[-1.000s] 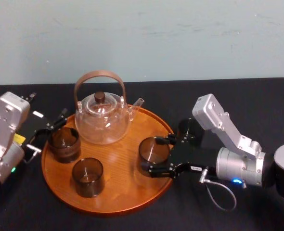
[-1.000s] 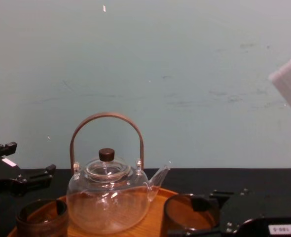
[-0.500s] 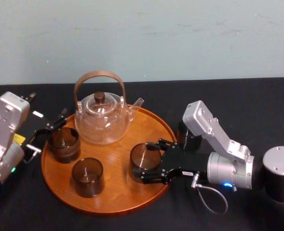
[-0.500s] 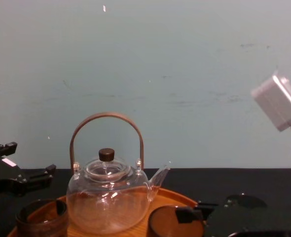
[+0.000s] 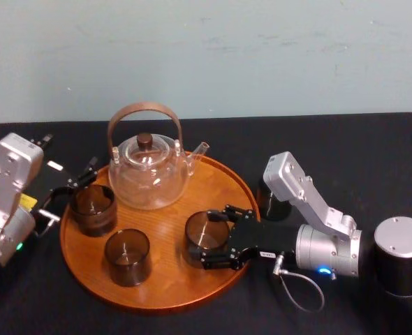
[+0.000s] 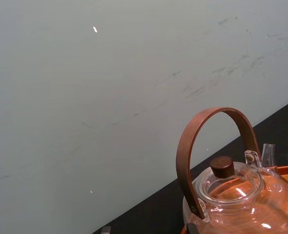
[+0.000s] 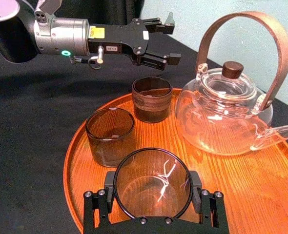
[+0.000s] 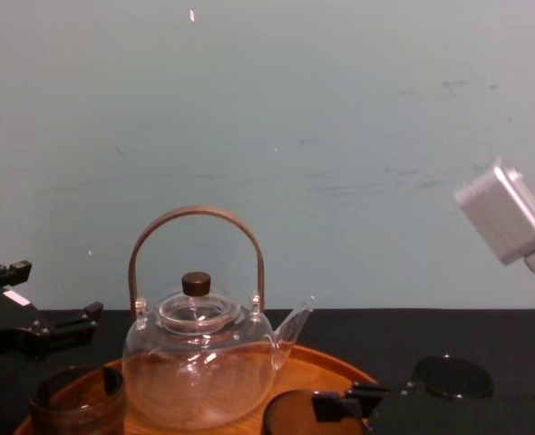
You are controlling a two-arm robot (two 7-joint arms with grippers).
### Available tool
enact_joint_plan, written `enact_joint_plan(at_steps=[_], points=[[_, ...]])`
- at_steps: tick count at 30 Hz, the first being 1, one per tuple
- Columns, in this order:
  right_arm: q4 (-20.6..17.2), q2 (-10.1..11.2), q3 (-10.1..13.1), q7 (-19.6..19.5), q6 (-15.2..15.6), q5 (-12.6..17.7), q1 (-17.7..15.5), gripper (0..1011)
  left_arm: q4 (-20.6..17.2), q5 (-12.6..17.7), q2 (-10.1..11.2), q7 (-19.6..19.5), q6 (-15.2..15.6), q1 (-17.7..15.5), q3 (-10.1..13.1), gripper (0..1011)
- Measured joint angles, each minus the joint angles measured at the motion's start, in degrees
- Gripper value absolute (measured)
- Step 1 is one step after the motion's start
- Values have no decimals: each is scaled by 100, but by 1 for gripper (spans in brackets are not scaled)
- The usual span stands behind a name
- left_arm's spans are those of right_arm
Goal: Pick up the glass from the table and place it on the tray.
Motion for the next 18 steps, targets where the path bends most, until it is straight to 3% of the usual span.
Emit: enact_joint_plan(at_steps=[18], points=[[341, -110, -87, 87, -54, 37, 93, 905, 0, 0, 0, 0, 0, 0, 0, 1001]])
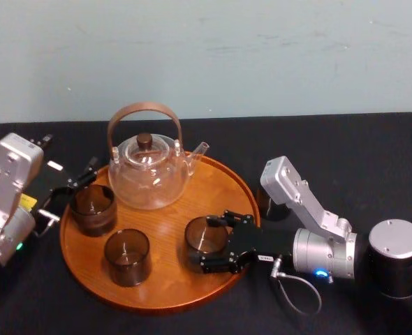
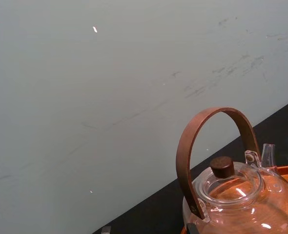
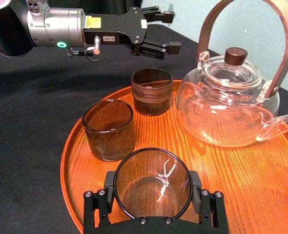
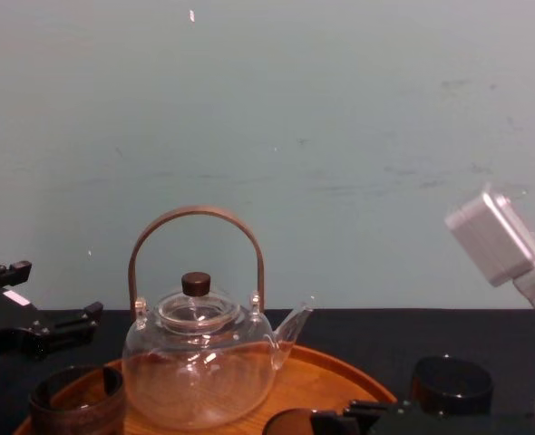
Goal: Pick up the glass from the table and place it on the tray.
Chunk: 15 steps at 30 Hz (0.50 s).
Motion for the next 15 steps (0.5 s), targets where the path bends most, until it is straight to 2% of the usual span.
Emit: enact_joint_plan(at_steps=[15], points=[[42, -3, -25, -73, 21, -72, -7, 905, 0, 0, 0, 0, 0, 0, 0, 1001]])
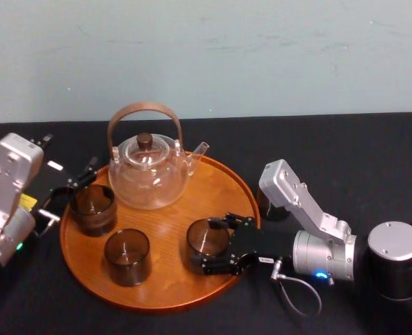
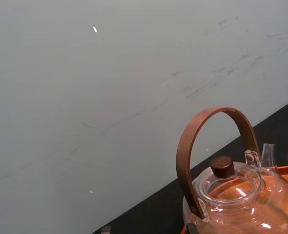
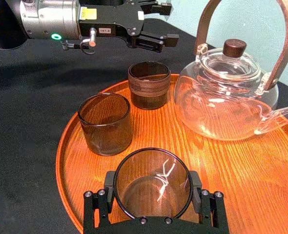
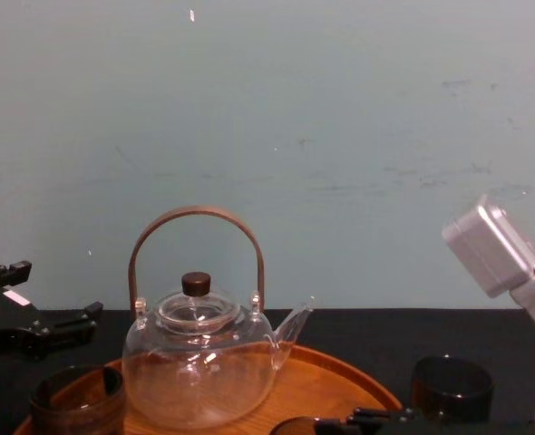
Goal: Pick up the glass from the table and place it on the tray.
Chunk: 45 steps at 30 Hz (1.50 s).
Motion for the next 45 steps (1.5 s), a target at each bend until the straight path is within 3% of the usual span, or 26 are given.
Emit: enact_joint_plan(at_steps=[12, 17, 39, 45], points=[[-4, 2, 0, 4, 5, 8, 0, 908, 0, 0, 0, 0, 0, 0, 0, 1002], [-7, 1, 2, 7, 5, 10, 0, 1002, 0, 0, 0, 0, 0, 0, 0, 1001], [-7, 2, 10, 14, 3, 21, -2, 1002, 0, 0, 0, 0, 0, 0, 0, 1001], [-124, 135, 101, 89, -51, 126, -92, 1002, 0, 0, 0, 0, 0, 0, 0, 1001]])
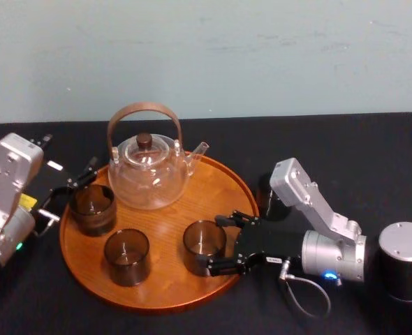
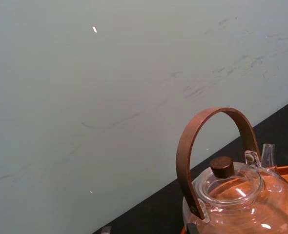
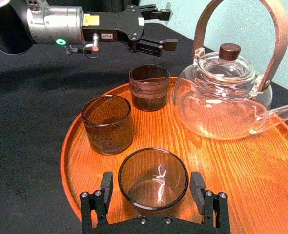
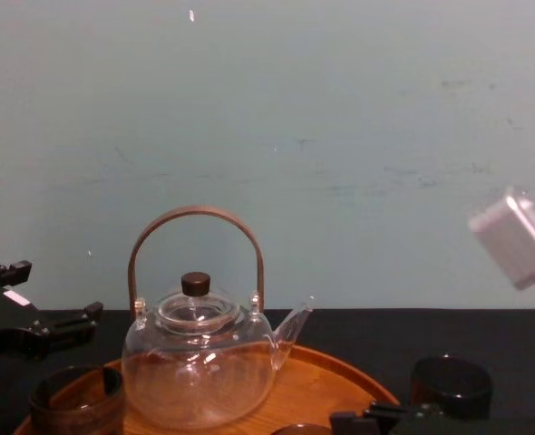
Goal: Pick up the glass from the table and place it on the tray.
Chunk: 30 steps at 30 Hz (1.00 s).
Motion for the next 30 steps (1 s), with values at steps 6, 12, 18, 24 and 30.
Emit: enact_joint_plan(at_steps=[6, 12, 18, 24, 30], points=[[-220, 227, 103, 52, -46, 115, -168, 1002, 0, 0, 0, 0, 0, 0, 0, 1001], [-476, 503, 273, 57, -166, 263, -401, 1002, 0, 0, 0, 0, 0, 0, 0, 1001], [-734, 801, 500, 59, -328, 432, -668, 1002, 0, 0, 0, 0, 0, 0, 0, 1001], [-963, 1103, 835, -49, -506, 641, -1020, 1002, 0, 0, 0, 0, 0, 0, 0, 1001], [-1077, 1267, 1187, -302, -584, 798, -1345, 1002, 0, 0, 0, 0, 0, 0, 0, 1001]])
